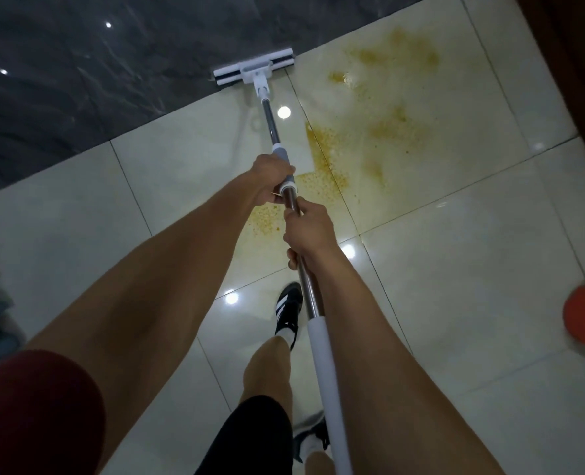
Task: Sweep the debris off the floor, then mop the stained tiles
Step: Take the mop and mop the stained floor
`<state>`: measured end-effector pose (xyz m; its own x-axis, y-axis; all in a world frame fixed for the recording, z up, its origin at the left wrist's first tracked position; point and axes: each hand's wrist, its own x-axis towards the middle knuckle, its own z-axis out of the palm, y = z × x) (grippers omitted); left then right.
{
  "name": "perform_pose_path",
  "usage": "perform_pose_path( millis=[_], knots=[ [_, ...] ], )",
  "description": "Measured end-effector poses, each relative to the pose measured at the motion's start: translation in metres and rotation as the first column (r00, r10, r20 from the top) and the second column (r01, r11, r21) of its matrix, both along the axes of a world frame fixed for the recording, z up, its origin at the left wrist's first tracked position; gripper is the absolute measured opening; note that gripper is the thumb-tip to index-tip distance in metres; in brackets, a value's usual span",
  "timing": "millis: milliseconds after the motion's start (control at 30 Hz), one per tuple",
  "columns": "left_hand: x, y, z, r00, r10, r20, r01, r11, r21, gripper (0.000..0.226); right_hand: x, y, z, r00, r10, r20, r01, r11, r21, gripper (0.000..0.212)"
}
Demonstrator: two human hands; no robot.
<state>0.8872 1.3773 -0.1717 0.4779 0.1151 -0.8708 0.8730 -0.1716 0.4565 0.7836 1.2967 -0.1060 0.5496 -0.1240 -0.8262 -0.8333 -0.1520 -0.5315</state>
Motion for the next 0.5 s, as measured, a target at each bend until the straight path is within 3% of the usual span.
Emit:
perform_pose_path(
  millis=[233, 500],
  knots=[
    [-0.063, -0.028, 0.001, 0.994, -0.107, -0.012, 0.107, 0.994, 0.01, 0.022, -0.073, -0.029, -0.001, 1.0, 0.012, 0.0, -0.012, 1.0, -0.027, 0.026],
    [-0.211, -0.092, 0.004, 0.967, -0.251, -0.043, 0.248, 0.967, -0.047, 0.009, -0.228, -0.087, 0.002, 0.999, 0.033, 0.024, -0.031, 0.996, -0.085, 0.024]
  ],
)
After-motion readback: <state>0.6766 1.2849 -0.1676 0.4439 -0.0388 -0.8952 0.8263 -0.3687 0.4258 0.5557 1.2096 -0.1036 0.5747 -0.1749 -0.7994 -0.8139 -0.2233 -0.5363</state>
